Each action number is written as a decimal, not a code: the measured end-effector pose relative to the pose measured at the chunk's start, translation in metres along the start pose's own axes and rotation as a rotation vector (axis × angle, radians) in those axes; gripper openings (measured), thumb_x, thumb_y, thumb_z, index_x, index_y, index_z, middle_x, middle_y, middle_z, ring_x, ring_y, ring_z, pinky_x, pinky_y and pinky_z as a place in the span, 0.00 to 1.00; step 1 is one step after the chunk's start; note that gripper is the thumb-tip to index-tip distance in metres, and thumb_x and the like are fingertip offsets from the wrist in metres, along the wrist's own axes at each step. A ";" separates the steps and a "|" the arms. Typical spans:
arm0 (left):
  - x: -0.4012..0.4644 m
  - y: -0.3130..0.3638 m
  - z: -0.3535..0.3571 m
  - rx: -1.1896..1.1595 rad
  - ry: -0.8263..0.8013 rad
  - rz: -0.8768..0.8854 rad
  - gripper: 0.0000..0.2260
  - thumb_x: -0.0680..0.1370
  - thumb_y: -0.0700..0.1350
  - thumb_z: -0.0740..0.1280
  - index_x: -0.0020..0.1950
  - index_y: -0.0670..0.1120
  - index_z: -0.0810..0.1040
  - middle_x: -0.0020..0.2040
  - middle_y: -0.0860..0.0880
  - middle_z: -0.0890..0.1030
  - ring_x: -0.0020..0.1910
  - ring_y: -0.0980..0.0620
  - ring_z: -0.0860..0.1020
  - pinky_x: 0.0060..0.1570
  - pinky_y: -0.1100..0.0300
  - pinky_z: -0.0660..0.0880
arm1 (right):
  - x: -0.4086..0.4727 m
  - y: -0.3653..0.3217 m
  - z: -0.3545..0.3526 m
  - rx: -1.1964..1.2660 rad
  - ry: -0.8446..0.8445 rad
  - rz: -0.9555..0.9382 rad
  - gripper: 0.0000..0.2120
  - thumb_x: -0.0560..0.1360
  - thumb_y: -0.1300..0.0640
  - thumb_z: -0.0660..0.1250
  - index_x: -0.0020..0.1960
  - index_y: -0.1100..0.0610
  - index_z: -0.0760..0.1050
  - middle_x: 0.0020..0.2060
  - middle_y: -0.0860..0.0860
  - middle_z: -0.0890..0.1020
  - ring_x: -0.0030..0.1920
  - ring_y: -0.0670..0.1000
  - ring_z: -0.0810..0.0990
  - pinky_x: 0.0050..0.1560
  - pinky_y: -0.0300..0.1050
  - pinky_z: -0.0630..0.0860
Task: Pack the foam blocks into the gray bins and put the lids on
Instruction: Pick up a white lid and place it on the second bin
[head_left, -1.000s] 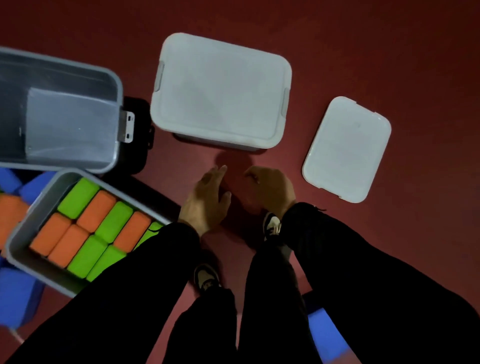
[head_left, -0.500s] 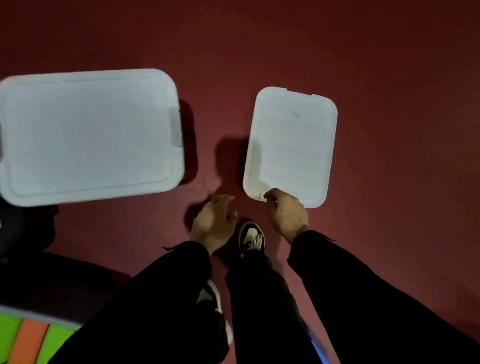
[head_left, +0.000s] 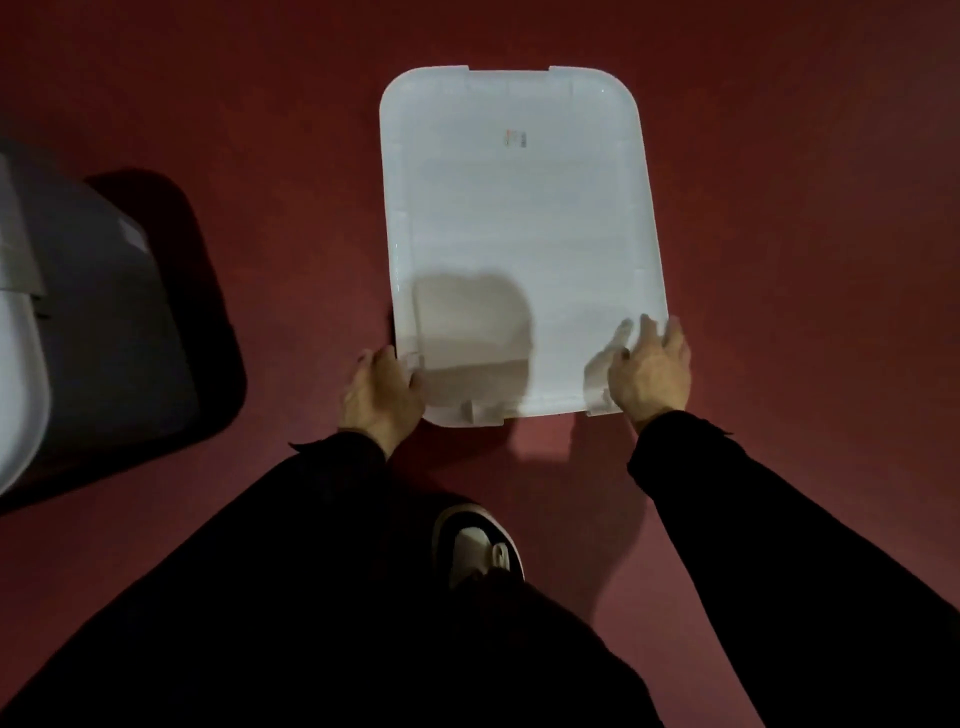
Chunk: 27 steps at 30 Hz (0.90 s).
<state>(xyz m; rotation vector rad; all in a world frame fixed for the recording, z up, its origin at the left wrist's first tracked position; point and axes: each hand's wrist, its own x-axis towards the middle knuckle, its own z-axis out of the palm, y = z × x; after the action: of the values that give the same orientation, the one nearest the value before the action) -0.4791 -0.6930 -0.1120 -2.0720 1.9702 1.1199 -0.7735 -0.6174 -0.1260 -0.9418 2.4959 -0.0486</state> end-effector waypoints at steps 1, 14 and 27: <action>0.005 -0.002 0.007 0.007 -0.002 -0.012 0.13 0.82 0.48 0.64 0.59 0.40 0.76 0.55 0.39 0.80 0.53 0.36 0.79 0.49 0.51 0.72 | 0.010 0.007 0.008 0.045 0.006 0.051 0.31 0.81 0.57 0.60 0.81 0.60 0.56 0.80 0.65 0.58 0.80 0.65 0.57 0.79 0.58 0.56; -0.081 0.019 -0.083 -0.381 0.192 -0.161 0.11 0.80 0.35 0.58 0.62 0.40 0.66 0.48 0.43 0.77 0.44 0.44 0.74 0.43 0.54 0.69 | -0.074 -0.005 -0.073 0.550 0.154 0.380 0.09 0.78 0.64 0.60 0.54 0.58 0.76 0.43 0.54 0.80 0.43 0.57 0.79 0.43 0.44 0.76; -0.387 0.030 -0.299 -0.779 0.448 -0.378 0.06 0.81 0.44 0.59 0.55 0.44 0.69 0.37 0.39 0.80 0.32 0.42 0.78 0.37 0.50 0.77 | -0.325 -0.086 -0.342 1.323 -0.444 0.380 0.17 0.77 0.59 0.65 0.65 0.61 0.77 0.60 0.56 0.83 0.63 0.62 0.82 0.65 0.58 0.76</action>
<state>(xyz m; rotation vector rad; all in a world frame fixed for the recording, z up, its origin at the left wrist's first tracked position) -0.3382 -0.5278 0.3270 -3.1413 1.2323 1.6041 -0.6580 -0.5219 0.3296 0.0919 1.6025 -1.0634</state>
